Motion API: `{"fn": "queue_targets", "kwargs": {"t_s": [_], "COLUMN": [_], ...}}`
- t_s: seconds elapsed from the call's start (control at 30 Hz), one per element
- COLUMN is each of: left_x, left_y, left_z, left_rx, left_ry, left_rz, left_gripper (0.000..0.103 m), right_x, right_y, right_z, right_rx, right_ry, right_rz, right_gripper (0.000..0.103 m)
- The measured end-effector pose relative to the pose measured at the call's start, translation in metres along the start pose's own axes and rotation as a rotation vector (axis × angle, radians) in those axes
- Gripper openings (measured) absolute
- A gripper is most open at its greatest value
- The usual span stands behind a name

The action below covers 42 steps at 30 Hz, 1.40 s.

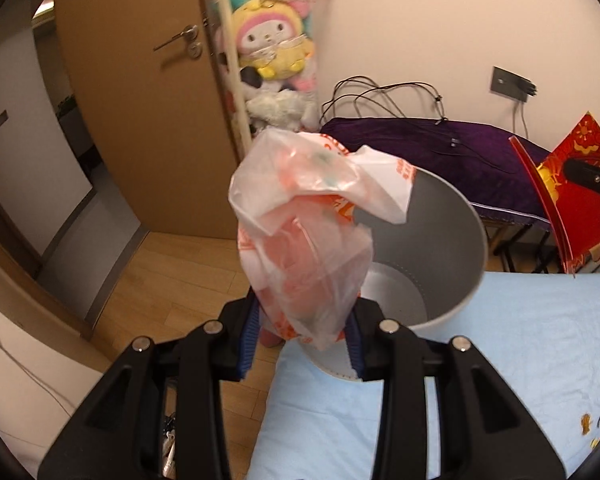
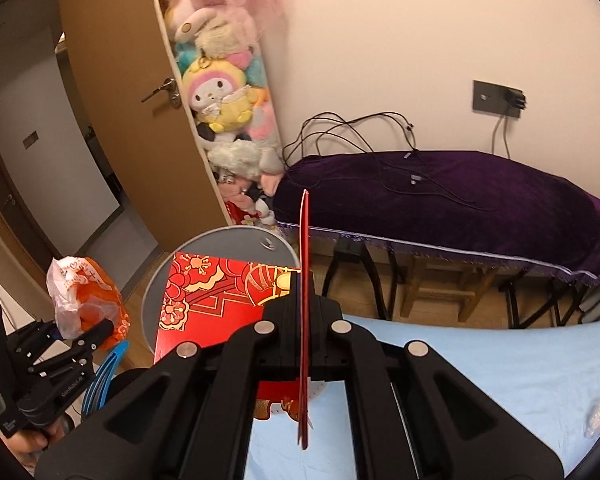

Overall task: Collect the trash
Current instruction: 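Carry the plastic bag and red envelope with both tools over the grey bin, then open both tools to drop the bag and envelope into the bin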

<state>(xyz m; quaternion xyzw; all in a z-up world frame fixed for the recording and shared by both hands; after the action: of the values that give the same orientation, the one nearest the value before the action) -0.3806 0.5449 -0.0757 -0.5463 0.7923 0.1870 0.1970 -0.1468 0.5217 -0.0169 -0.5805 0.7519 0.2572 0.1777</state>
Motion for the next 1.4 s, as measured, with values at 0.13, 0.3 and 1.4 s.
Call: {"fn": "queue_targets", "kwargs": {"t_s": [0.13, 0.3, 1.4], "left_x": [-0.005, -0.009, -0.020], "left_y": [0.008, 0.010, -0.039], "left_z": [0.010, 0.014, 0.056], "left_rx": [-0.007, -0.010, 0.050], "left_ry": [0.020, 0.023, 0.040], "left_rz": [-0.014, -0.020, 0.027], "left_gripper": [0.037, 0.037, 0.075], "right_x": [-0.015, -0.023, -0.015], "right_y": [0.012, 0.027, 0.016], "right_z": [0.010, 0.024, 0.044], "right_rx": [0.001, 0.002, 0.062], "right_ry": [0.001, 0.011, 0.035], "right_rz": [-0.018, -0.045, -0.065], "right_gripper": [0.000, 0.000, 0.048]}}
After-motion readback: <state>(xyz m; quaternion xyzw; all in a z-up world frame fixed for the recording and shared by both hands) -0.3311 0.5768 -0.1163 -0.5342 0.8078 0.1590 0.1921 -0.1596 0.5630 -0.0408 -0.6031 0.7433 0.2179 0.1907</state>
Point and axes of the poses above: each gripper's, at about its wrist camera, not at the fingertips, and z roughly the way its jaws point, y to its left, x to its underside, the point moved 2 cm from there along z, roughly the way its jaws point, and after that the axes turned 13 degrees about y, right-handed, at the moved point
